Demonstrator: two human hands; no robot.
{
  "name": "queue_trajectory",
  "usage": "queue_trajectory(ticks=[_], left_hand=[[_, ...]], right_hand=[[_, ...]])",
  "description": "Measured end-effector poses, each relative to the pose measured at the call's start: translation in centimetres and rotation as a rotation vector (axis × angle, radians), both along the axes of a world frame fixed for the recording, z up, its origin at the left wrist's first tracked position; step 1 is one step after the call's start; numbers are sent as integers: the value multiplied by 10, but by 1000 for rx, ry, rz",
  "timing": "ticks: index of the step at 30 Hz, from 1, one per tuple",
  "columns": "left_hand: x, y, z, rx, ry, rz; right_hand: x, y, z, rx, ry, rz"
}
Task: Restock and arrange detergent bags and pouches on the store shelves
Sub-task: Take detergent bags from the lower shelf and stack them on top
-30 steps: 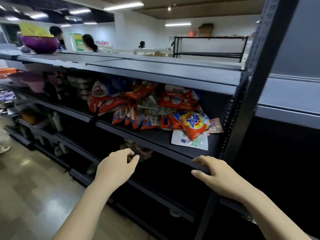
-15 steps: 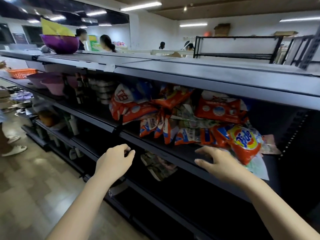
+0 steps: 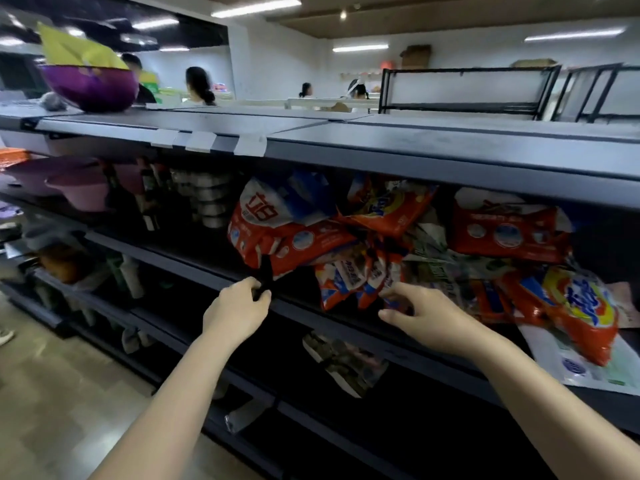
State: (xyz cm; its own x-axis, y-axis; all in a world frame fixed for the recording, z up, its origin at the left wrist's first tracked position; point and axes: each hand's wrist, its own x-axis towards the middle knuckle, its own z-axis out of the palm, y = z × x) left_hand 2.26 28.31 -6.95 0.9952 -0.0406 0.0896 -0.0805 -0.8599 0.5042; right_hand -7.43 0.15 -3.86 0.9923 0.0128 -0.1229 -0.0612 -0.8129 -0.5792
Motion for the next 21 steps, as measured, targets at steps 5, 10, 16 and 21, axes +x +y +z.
queue_trajectory(ticks=[5,10,16,21], left_hand=[[92,39,-2,-51,48,-85],[185,67,-10,-131,58,-103],[266,64,-26,-231,40,-220],[311,52,-27,-323,88,-290]], right_hand=[[67,48,-12,14,-17,-116],[127,89,-24,55,-76,-223],[198,119,-32,216,-152,-378],[238,126,-37,362,-214,-459]])
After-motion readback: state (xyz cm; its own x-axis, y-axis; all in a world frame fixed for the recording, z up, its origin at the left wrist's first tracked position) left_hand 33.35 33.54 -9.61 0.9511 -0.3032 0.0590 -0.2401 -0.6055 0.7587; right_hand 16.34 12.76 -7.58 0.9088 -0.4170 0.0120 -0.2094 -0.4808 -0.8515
